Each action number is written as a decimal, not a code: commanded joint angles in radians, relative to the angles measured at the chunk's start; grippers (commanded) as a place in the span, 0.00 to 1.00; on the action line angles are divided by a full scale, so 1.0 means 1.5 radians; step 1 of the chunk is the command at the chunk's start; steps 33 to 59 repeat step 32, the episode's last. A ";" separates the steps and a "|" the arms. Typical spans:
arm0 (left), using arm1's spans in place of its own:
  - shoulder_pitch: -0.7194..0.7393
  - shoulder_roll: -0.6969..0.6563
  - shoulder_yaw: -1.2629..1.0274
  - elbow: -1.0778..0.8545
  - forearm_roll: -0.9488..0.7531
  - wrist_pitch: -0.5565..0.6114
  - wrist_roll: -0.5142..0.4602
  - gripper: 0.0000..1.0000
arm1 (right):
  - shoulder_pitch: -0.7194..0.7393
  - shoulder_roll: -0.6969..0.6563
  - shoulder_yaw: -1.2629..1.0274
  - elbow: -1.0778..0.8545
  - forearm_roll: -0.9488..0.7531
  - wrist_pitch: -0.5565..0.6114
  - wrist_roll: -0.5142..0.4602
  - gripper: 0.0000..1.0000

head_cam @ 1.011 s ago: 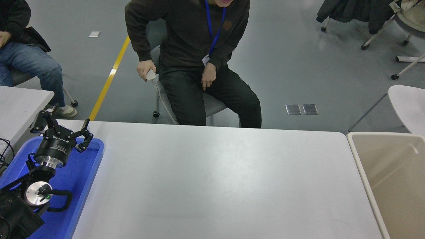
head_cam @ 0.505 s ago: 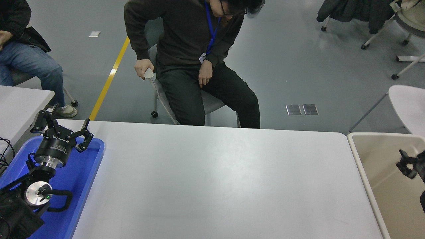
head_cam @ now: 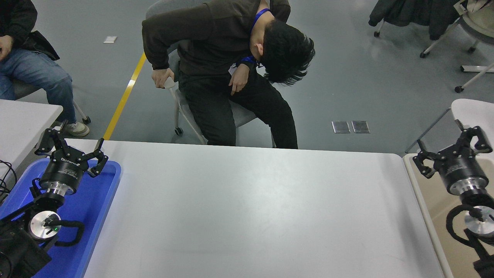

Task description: Clean the table surface

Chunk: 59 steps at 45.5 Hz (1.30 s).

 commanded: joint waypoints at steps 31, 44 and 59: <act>0.000 0.000 0.000 0.000 0.000 0.000 0.000 1.00 | -0.012 0.063 -0.005 -0.043 -0.060 0.001 0.115 1.00; 0.000 0.000 0.000 0.000 0.000 0.000 0.000 1.00 | -0.014 0.062 -0.008 -0.042 -0.064 0.001 0.115 1.00; 0.000 0.000 0.000 0.000 0.000 0.000 0.000 1.00 | -0.014 0.062 -0.008 -0.042 -0.064 0.001 0.115 1.00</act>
